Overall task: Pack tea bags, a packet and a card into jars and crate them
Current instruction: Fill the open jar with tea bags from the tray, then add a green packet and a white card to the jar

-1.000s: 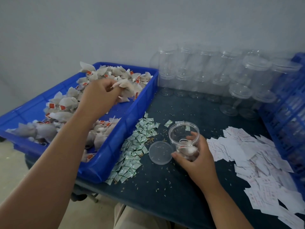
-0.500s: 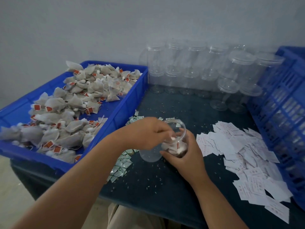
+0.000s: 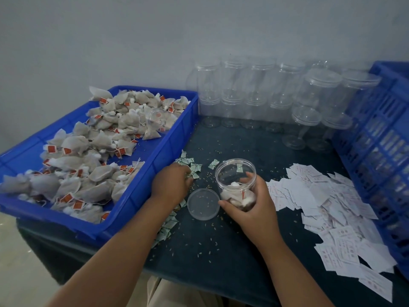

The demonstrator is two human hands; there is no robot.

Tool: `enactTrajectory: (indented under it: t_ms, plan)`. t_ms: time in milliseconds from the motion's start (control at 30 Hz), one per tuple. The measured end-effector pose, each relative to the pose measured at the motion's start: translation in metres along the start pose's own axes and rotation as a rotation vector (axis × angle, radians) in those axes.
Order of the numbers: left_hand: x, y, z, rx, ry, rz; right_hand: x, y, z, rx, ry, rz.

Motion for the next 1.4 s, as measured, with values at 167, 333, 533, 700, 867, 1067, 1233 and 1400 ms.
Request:
enactTrajectory:
  t_ms: [167,333,533,700,867,1067,1233,1400]
  plan:
    - [0.002,-0.001,-0.003,0.044,0.172,-0.069,0.001,-0.002,-0.003,0.037,-0.009,-0.024]
    - [0.014,0.006,-0.045,0.241,0.382,-0.083,0.002,-0.005,-0.007,0.062,-0.011,-0.05]
    - [0.059,0.032,-0.123,0.173,0.781,0.24,-0.011,-0.006,-0.01,0.058,0.002,-0.107]
    - [0.087,0.037,-0.129,0.081,0.426,0.39,-0.02,-0.005,-0.016,-0.015,0.004,-0.105]
    - [0.094,0.032,-0.11,0.225,0.761,0.207,-0.024,0.002,-0.045,0.074,0.025,-0.107]
    - [0.135,0.021,-0.028,-0.232,0.454,0.247,-0.01,0.006,-0.091,0.446,0.063,-0.114]
    - [0.166,0.021,0.005,-0.243,0.248,0.337,-0.01,0.0,-0.099,0.6,0.024,-0.126]
    - [0.163,0.023,0.015,-0.115,0.309,0.296,-0.004,0.001,-0.093,0.546,0.024,-0.105]
Point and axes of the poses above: each hand's wrist, its own y-axis away from the middle knuckle, its own z-axis out of the palm, x = y × z, the point moved 3 cm from there along -y, towards the middle knuckle, and after that the axes turned 12 degrees about -y, right-handed, at the moved point
